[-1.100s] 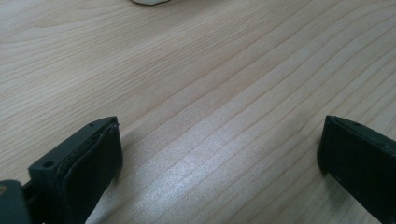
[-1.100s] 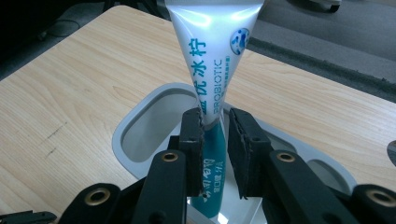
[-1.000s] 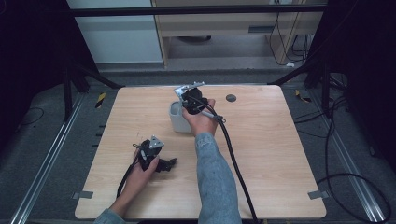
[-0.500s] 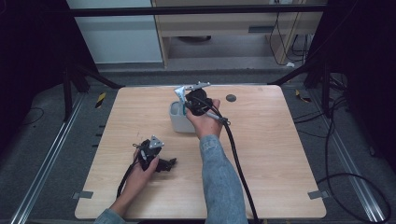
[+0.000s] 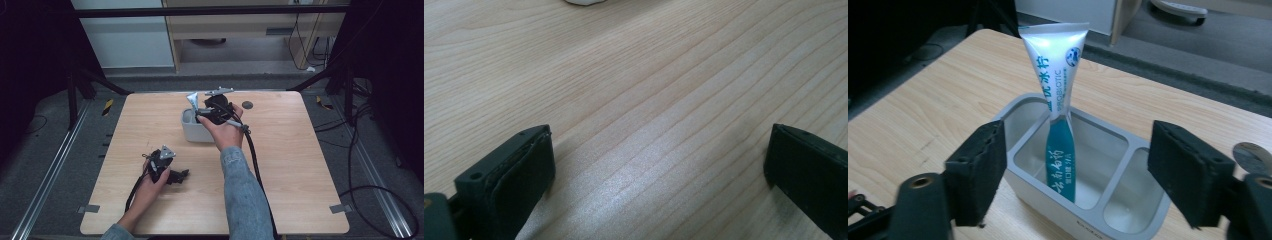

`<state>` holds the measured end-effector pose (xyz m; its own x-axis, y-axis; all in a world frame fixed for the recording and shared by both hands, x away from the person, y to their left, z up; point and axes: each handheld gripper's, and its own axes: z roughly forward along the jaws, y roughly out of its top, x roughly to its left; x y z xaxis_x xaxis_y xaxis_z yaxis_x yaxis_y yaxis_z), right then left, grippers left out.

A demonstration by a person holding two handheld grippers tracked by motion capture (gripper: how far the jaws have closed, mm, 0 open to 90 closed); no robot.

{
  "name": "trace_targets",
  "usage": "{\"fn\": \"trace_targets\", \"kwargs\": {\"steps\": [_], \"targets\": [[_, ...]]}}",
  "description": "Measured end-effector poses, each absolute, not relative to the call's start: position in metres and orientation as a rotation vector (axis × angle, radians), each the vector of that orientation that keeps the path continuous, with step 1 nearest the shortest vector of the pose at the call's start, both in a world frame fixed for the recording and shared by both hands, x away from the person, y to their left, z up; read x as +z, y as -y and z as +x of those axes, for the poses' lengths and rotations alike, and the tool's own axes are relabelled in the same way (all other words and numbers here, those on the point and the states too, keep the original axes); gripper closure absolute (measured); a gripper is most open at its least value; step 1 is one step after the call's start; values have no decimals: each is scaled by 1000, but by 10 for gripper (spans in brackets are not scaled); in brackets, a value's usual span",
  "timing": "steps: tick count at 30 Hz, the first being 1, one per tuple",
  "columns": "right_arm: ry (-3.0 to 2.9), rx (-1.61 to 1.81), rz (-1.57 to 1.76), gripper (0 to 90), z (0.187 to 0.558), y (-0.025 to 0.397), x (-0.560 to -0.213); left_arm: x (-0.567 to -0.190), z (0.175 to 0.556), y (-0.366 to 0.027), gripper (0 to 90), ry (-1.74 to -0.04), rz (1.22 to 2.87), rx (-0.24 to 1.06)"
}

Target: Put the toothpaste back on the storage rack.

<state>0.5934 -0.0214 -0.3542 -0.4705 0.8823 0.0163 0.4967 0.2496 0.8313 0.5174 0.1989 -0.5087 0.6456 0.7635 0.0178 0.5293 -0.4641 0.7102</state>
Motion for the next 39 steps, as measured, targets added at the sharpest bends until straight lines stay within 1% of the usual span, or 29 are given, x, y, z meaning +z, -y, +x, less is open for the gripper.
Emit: {"fn": "trace_targets", "kwargs": {"steps": [4, 7, 21, 24, 39], "targets": [[-2090, 1047, 1236, 120, 591, 20, -355, -509, 517, -199, 0, -999, 2179, 440], [-2109, 1043, 1222, 88, 590, 21, -356, -509, 517, -199, 0, -1000, 2179, 439], [-2129, 973, 1115, 96, 574, 34, -349, -509, 517, -199, 0, -1000, 2179, 442], [-2115, 998, 1090, 110, 568, 42, -352, -509, 517, -199, 0, -1001, 2179, 442], [-2086, 961, 1105, 111, 557, 88, -365, -509, 517, -199, 0, -1001, 2175, 442]]}}
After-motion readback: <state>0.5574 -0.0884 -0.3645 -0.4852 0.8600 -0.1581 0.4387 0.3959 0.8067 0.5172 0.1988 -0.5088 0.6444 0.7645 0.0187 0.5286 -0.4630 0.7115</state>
